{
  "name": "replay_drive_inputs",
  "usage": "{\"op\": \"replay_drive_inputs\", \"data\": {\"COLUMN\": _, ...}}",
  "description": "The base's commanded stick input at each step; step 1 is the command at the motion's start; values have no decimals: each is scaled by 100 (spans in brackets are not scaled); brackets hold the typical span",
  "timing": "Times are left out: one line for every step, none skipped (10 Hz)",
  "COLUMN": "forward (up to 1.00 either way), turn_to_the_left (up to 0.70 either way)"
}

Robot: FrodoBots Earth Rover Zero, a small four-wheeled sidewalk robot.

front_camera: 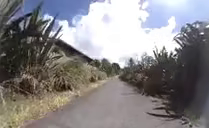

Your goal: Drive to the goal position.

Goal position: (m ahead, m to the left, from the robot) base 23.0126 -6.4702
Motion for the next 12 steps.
{"op": "replay_drive_inputs", "data": {"forward": 85, "turn_to_the_left": 0}}
{"op": "replay_drive_inputs", "data": {"forward": 85, "turn_to_the_left": 0}}
{"op": "replay_drive_inputs", "data": {"forward": 85, "turn_to_the_left": 0}}
{"op": "replay_drive_inputs", "data": {"forward": 85, "turn_to_the_left": 0}}
{"op": "replay_drive_inputs", "data": {"forward": 85, "turn_to_the_left": 0}}
{"op": "replay_drive_inputs", "data": {"forward": 85, "turn_to_the_left": 0}}
{"op": "replay_drive_inputs", "data": {"forward": 85, "turn_to_the_left": 0}}
{"op": "replay_drive_inputs", "data": {"forward": 85, "turn_to_the_left": 0}}
{"op": "replay_drive_inputs", "data": {"forward": 85, "turn_to_the_left": 0}}
{"op": "replay_drive_inputs", "data": {"forward": 85, "turn_to_the_left": 0}}
{"op": "replay_drive_inputs", "data": {"forward": 85, "turn_to_the_left": 0}}
{"op": "replay_drive_inputs", "data": {"forward": 85, "turn_to_the_left": 0}}
